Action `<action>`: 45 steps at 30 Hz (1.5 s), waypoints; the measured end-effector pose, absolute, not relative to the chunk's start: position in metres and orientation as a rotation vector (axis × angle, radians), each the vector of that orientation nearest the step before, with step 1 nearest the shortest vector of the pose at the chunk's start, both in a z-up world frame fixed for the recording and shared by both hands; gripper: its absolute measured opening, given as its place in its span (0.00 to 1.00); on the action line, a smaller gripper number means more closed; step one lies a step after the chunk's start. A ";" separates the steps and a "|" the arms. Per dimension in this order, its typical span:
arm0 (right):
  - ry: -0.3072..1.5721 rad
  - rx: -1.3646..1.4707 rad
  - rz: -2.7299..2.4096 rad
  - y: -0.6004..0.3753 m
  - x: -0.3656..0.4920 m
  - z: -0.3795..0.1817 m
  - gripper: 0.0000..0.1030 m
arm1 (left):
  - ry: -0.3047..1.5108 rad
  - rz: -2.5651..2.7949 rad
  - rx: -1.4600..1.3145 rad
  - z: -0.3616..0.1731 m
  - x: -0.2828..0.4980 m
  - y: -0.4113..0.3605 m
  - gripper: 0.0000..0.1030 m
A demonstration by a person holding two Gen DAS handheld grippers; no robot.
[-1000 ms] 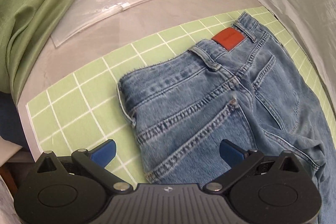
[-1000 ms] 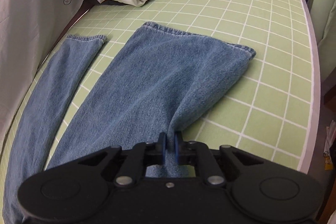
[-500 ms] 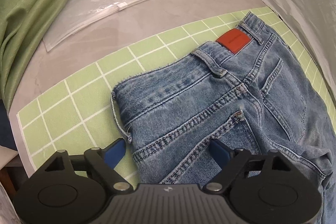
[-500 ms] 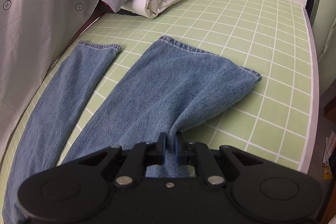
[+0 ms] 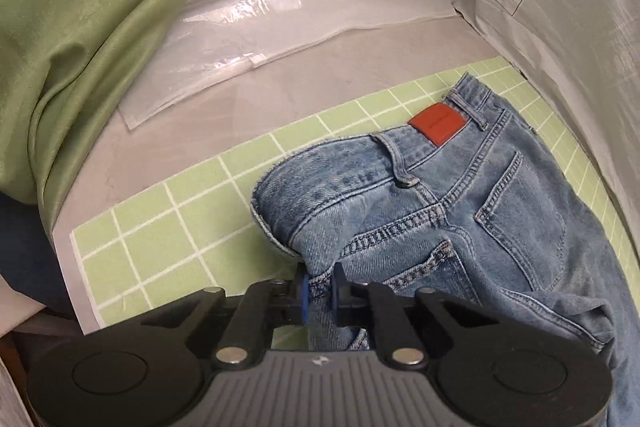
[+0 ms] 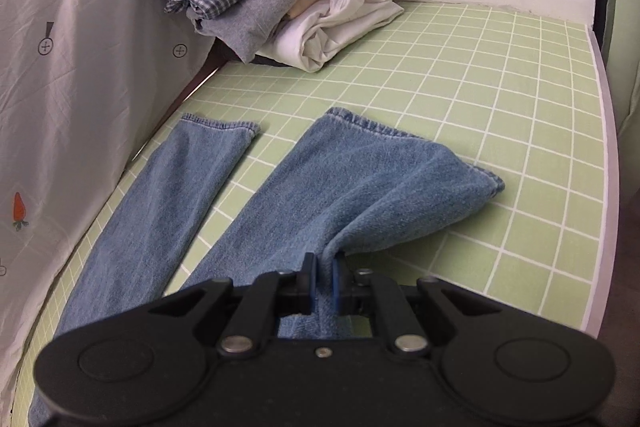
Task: Fold clothes
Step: 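Grasp the jeans leg with the right tool while the left tool grasps the waistband, then lower the jeans onto the mat with both tools and open them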
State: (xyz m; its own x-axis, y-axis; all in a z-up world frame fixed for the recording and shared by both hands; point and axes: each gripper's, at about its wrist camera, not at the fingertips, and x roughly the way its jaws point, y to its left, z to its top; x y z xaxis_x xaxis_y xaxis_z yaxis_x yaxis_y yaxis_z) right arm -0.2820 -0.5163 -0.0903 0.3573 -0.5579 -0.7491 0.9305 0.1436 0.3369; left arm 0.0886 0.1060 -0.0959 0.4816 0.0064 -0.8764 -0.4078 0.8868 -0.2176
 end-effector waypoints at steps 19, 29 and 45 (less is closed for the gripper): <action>0.332 0.620 -0.955 -0.524 -0.242 0.008 0.06 | 0.747 0.267 -0.392 0.024 0.085 0.078 0.11; 0.395 0.612 -0.958 -0.588 -0.147 -0.009 0.04 | 0.801 0.301 -0.336 0.003 0.170 0.030 0.11; 0.751 0.429 -0.878 -0.602 0.028 -0.103 0.78 | 0.803 0.258 -0.125 -0.054 0.257 -0.046 0.82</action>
